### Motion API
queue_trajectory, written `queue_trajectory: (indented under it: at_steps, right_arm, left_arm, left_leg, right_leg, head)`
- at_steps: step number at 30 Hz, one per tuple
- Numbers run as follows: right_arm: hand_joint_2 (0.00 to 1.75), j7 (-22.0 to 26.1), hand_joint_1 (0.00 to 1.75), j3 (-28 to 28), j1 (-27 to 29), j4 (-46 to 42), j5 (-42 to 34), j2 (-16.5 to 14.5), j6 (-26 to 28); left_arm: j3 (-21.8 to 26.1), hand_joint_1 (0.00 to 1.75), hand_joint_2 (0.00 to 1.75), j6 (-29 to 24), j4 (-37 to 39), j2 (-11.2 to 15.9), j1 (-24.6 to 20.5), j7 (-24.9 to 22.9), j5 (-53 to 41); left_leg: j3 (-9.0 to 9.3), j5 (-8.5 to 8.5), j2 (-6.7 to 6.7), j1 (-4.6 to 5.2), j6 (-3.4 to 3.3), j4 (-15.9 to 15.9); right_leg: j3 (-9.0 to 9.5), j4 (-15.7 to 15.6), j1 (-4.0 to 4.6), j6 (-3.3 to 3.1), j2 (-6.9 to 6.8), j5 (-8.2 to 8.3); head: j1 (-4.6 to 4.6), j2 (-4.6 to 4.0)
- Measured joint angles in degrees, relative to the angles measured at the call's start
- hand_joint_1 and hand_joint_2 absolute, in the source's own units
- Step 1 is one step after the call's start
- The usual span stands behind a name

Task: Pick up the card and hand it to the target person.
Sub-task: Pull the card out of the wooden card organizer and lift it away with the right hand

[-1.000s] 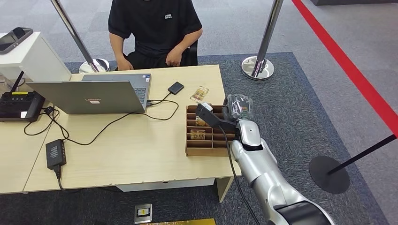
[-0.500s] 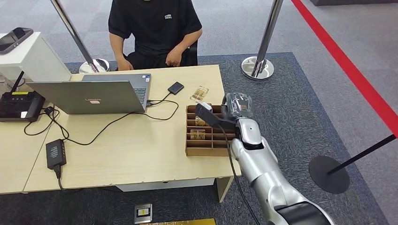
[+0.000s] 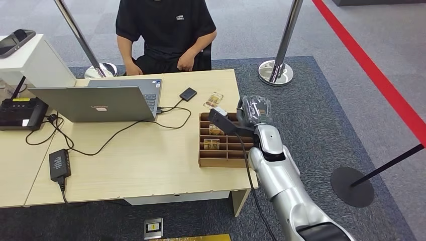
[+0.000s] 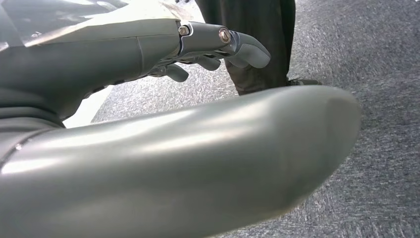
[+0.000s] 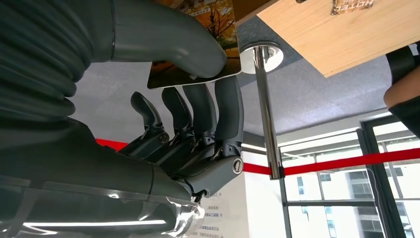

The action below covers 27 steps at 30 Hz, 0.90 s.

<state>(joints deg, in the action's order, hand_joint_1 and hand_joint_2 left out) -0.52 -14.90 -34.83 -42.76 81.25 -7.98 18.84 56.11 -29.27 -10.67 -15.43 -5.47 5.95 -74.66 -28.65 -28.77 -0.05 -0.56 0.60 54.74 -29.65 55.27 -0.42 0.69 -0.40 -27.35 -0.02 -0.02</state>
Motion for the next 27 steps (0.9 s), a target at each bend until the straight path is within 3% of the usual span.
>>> queue_trajectory:
  at_steps: [15, 27]
  right_arm:
    - [1.75, 0.56, 1.34, -1.87, 4.37, -14.86, -2.33, 1.66, -3.01]
    - [1.75, 5.19, 1.34, -3.50, 3.79, -17.96, -9.43, 1.50, -4.84]
  left_arm:
    - [-0.04, 0.00, 0.00, -0.02, 0.01, 0.00, 0.03, -0.02, 0.39]
    - [-0.34, 0.00, 0.00, -0.03, 0.01, 0.00, -0.09, -0.51, -0.31]
  left_leg:
    - [-0.01, 0.01, 0.00, 0.00, -0.01, 0.00]
    - [-0.01, 0.02, 0.00, 0.00, 0.00, 0.00]
  right_leg:
    - [0.00, 0.00, 0.00, 0.00, 0.00, 0.00]
    - [0.01, 0.01, 0.00, 0.00, 0.00, 0.01]
  head:
    - [0.01, 0.00]
    - [0.01, 0.00]
